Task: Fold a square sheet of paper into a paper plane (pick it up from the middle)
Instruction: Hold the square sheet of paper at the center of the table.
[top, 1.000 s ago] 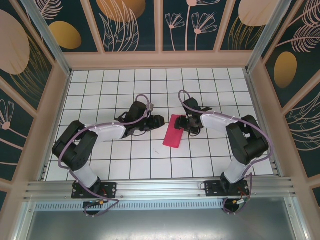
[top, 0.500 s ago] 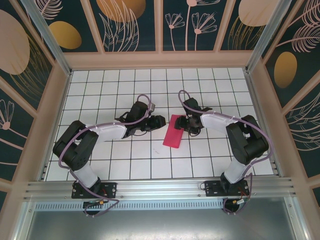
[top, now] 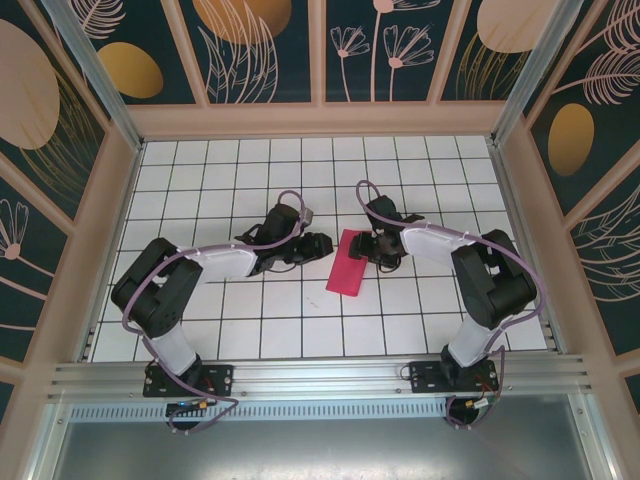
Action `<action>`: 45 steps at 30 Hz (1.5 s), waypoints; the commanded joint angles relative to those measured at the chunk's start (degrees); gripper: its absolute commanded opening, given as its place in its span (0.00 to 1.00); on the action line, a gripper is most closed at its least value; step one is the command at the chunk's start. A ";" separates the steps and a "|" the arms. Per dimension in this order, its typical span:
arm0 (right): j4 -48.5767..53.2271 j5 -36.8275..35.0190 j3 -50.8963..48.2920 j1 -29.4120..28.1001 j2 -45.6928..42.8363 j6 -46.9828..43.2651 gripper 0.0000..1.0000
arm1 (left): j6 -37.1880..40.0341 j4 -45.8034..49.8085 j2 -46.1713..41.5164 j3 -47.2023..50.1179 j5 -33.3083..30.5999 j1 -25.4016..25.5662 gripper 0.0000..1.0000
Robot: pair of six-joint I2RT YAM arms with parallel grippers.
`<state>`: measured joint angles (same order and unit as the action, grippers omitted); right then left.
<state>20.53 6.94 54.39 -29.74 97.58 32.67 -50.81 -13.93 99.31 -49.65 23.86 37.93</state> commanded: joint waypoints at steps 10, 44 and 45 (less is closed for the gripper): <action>2.14 -1.58 0.23 -0.41 2.73 -0.23 0.68 | 0.52 2.89 7.49 -8.89 1.76 1.96 0.18; 1.69 -0.54 2.01 -0.86 -0.42 1.19 0.69 | 2.66 10.59 17.94 -12.68 -2.85 3.01 0.08; 1.62 -0.61 2.23 -0.77 -1.75 1.34 0.70 | 2.73 10.64 17.85 -12.50 -2.90 3.06 0.08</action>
<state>21.23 6.26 55.16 -30.13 97.97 33.32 -49.52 -7.20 115.37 -62.81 23.22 40.62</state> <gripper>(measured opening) 0.694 0.077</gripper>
